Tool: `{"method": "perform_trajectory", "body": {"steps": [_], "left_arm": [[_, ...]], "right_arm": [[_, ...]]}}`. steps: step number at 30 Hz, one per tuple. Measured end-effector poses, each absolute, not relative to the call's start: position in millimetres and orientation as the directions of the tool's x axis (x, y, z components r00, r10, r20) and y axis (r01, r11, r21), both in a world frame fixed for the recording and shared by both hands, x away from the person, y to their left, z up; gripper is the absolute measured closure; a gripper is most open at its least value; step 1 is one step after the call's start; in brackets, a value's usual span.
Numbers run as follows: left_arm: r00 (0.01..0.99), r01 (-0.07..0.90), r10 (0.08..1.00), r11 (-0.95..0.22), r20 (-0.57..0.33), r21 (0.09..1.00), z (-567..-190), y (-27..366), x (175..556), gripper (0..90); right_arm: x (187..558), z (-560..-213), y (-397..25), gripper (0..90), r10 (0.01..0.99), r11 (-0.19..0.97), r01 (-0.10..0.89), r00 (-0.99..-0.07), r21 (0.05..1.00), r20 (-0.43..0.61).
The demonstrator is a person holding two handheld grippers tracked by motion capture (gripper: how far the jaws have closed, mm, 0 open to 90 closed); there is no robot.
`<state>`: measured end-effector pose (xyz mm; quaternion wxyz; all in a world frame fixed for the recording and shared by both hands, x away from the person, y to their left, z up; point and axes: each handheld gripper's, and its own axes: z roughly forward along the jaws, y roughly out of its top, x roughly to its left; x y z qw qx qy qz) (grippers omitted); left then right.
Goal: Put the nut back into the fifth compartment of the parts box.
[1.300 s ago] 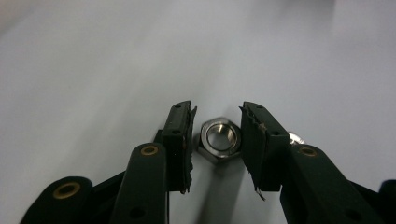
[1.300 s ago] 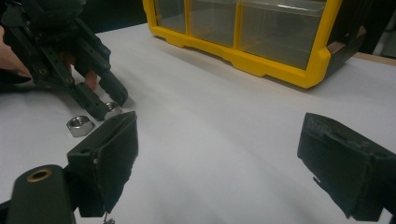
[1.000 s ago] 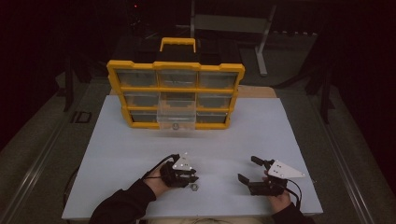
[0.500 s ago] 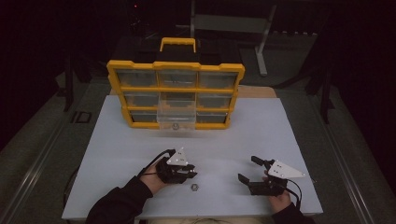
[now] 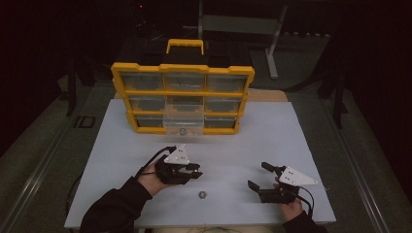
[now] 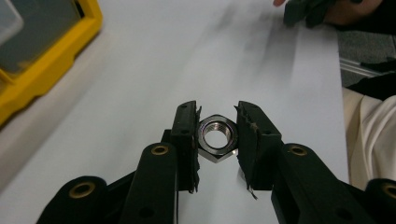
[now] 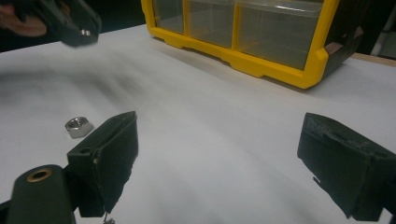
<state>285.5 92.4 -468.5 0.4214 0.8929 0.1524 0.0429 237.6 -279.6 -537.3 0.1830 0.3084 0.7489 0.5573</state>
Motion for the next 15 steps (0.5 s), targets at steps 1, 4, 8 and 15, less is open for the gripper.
{"method": "perform_trajectory", "body": {"steps": [1,4,8,15], "left_arm": [[0.949,0.236,0.312,-0.584,-0.054,0.776,-462,95,286,68.6],[0.946,0.236,0.32,-0.568,-0.053,0.788,-453,100,288,68.6],[0.944,0.23,0.325,-0.545,-0.05,0.806,-436,105,291,68.6],[0.946,0.206,0.322,-0.538,-0.026,0.818,-411,109,296,68.6]], "right_arm": [[238,-537,-280,12.5,0.666,0.189,0.257,-0.743,0.948,0.069],[238,-537,-280,12.5,0.667,0.184,0.257,-0.742,0.949,0.071],[238,-537,-280,12.5,0.667,0.188,0.26,-0.741,0.947,0.071],[238,-538,-280,12.5,0.667,0.192,0.257,-0.742,0.947,0.066]]}}
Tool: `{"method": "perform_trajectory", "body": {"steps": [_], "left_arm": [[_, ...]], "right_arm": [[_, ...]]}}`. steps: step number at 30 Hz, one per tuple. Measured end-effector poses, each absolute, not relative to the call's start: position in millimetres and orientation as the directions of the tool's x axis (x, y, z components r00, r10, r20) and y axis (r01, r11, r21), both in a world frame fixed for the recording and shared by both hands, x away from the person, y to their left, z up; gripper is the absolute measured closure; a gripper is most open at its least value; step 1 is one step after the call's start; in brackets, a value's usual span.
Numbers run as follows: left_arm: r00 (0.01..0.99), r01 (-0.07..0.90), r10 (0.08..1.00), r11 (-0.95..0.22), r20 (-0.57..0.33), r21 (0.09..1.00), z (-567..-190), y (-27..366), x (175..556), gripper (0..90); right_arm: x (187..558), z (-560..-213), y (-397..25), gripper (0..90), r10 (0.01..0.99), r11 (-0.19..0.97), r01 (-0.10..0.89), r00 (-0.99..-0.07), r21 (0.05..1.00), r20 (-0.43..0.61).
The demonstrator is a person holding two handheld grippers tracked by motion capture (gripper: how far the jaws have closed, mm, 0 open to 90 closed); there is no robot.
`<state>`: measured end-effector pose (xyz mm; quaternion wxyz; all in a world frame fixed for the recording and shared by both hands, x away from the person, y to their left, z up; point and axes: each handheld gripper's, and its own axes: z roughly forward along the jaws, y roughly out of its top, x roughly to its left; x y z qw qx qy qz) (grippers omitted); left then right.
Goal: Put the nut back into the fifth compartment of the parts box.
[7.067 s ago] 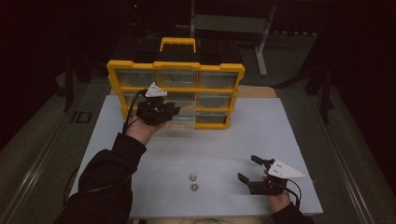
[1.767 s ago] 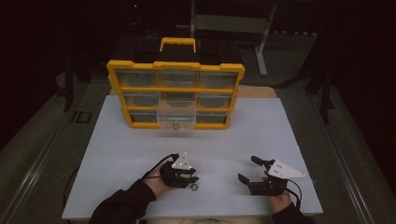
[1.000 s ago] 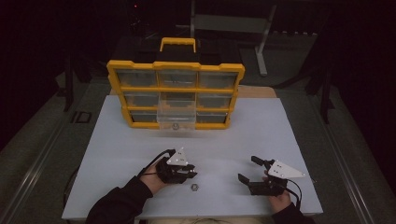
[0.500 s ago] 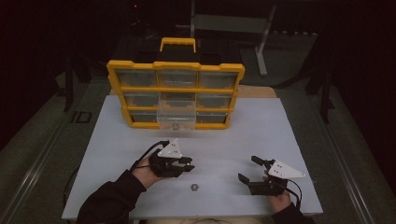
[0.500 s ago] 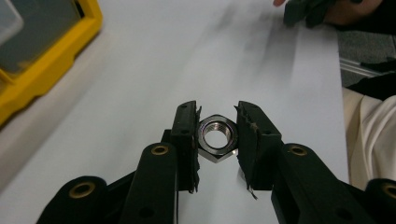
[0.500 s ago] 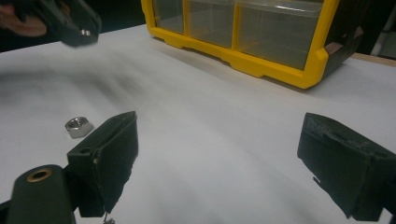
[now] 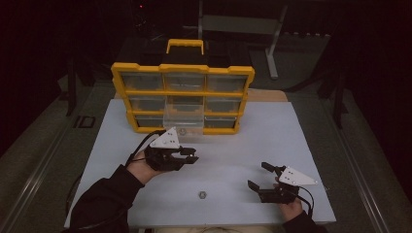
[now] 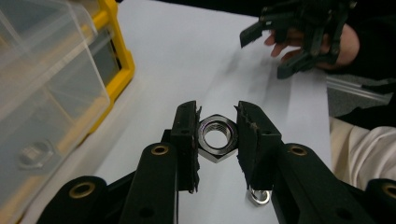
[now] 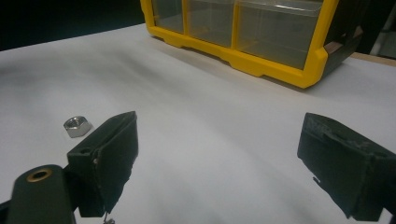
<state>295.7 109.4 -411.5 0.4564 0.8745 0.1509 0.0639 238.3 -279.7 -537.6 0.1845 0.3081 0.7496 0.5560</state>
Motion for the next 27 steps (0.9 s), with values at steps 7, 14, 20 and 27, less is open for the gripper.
{"method": "perform_trajectory", "body": {"steps": [7,14,20,27], "left_arm": [[0.939,0.206,0.344,-0.522,-0.017,0.827,-390,115,302,68.6],[0.918,0.204,0.397,-0.482,0.005,0.852,-364,124,312,68.6],[0.891,0.2,0.454,-0.45,0.03,0.87,-343,132,324,68.6],[0.861,0.204,0.507,-0.426,0.045,0.881,-326,132,337,68.6]], "right_arm": [[238,-538,-279,12.5,0.666,0.192,0.256,-0.743,0.947,0.066],[238,-538,-279,12.5,0.666,0.193,0.259,-0.743,0.947,0.067],[239,-538,-279,12.5,0.664,0.194,0.256,-0.744,0.947,0.065],[239,-539,-279,12.5,0.666,0.193,0.26,-0.743,0.946,0.069]]}}
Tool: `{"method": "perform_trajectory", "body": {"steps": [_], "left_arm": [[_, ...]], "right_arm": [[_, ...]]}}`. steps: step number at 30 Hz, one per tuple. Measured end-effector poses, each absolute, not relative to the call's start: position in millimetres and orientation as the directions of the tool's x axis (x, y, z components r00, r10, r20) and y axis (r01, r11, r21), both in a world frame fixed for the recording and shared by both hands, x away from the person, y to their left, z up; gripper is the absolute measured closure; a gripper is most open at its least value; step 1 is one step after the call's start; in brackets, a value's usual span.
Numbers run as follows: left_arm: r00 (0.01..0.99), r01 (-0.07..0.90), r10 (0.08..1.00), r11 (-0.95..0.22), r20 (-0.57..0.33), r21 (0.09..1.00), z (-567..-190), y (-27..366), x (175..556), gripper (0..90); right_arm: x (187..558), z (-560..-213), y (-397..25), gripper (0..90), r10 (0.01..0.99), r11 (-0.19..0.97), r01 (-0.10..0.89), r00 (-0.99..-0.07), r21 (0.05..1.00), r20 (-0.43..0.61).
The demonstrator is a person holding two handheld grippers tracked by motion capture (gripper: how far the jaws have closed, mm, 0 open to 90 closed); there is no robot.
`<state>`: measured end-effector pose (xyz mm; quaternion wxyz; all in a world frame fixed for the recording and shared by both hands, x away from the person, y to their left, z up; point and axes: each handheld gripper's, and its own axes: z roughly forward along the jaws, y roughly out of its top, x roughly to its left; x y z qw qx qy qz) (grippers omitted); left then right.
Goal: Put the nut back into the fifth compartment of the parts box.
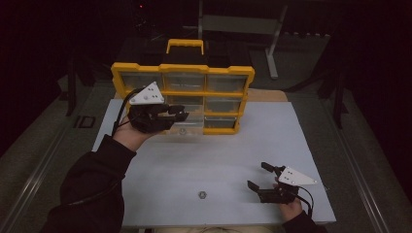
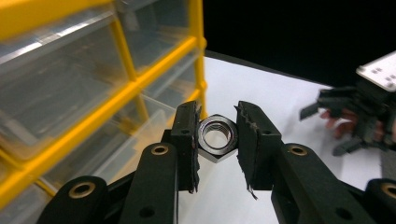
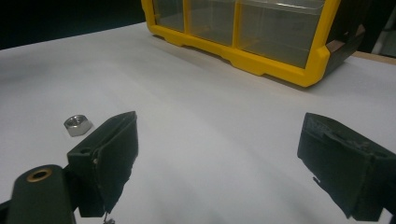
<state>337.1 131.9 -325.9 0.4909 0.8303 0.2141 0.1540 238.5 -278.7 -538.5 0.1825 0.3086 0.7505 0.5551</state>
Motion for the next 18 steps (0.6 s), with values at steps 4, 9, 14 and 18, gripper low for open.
{"method": "perform_trajectory", "body": {"steps": [4,9,14,18], "left_arm": [[0.846,0.209,0.531,-0.42,0.052,0.883,-323,129,342,68.6],[0.809,0.242,0.586,-0.396,0.041,0.886,-322,127,352,68.6],[0.795,0.251,0.605,-0.39,0.041,0.886,-325,124,360,68.6],[0.786,0.264,0.617,-0.387,0.035,0.884,-332,124,367,68.6]], "right_arm": [[238,-538,-279,12.5,0.666,0.192,0.261,-0.743,0.946,0.069],[238,-539,-279,12.5,0.666,0.193,0.261,-0.743,0.946,0.069],[239,-539,-279,12.5,0.665,0.192,0.262,-0.743,0.946,0.071],[239,-539,-279,12.5,0.664,0.193,0.261,-0.744,0.946,0.07]]}}
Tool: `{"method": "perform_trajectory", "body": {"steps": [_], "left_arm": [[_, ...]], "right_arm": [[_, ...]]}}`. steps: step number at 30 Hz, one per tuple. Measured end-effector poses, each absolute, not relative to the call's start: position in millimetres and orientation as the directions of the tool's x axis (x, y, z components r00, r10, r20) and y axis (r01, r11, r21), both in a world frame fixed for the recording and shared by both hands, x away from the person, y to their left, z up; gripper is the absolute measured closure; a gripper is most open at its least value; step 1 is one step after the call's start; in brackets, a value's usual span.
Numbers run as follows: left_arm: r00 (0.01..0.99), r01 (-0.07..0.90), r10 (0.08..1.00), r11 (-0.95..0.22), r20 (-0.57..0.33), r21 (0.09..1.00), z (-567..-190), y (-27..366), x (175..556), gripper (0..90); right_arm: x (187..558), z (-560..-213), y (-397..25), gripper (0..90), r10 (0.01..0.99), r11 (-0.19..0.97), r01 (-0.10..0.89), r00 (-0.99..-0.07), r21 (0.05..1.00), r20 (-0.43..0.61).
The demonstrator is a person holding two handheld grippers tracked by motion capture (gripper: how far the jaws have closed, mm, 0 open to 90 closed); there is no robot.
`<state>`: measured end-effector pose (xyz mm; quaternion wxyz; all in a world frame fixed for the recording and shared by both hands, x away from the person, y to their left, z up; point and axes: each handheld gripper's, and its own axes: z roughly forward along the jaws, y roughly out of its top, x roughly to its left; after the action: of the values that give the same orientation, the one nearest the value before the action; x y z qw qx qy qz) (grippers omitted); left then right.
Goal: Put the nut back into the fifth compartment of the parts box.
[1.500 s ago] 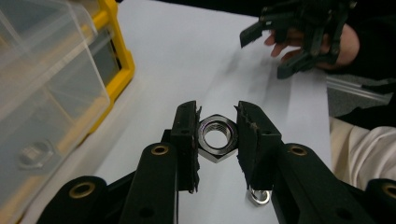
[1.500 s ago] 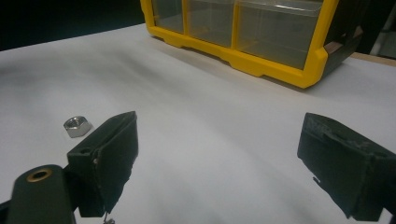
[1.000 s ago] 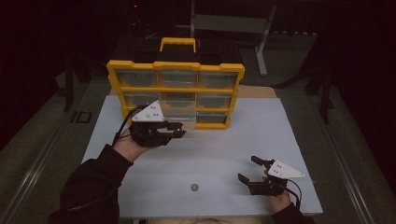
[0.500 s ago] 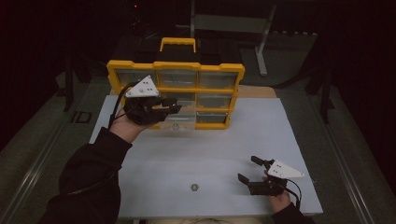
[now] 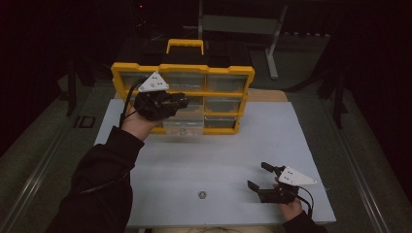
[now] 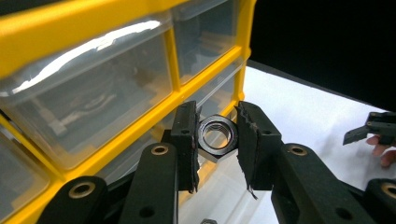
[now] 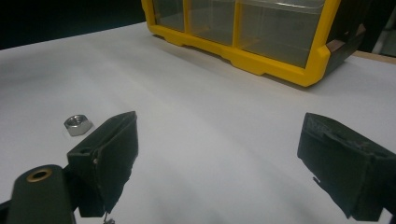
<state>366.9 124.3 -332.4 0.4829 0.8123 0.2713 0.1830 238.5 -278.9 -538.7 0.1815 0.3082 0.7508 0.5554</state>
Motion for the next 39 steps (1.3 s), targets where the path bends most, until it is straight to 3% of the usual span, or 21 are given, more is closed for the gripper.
{"method": "perform_trajectory", "body": {"steps": [16,39], "left_arm": [[0.725,0.4,0.689,-0.421,0.0,0.814,-356,125,378,68.5],[0.701,0.531,0.712,-0.48,-0.043,0.699,-372,130,392,68.3]], "right_arm": [[239,-539,-279,12.5,0.664,0.195,0.264,-0.745,0.945,0.071],[239,-540,-279,12.5,0.663,0.197,0.266,-0.745,0.944,0.072]]}}
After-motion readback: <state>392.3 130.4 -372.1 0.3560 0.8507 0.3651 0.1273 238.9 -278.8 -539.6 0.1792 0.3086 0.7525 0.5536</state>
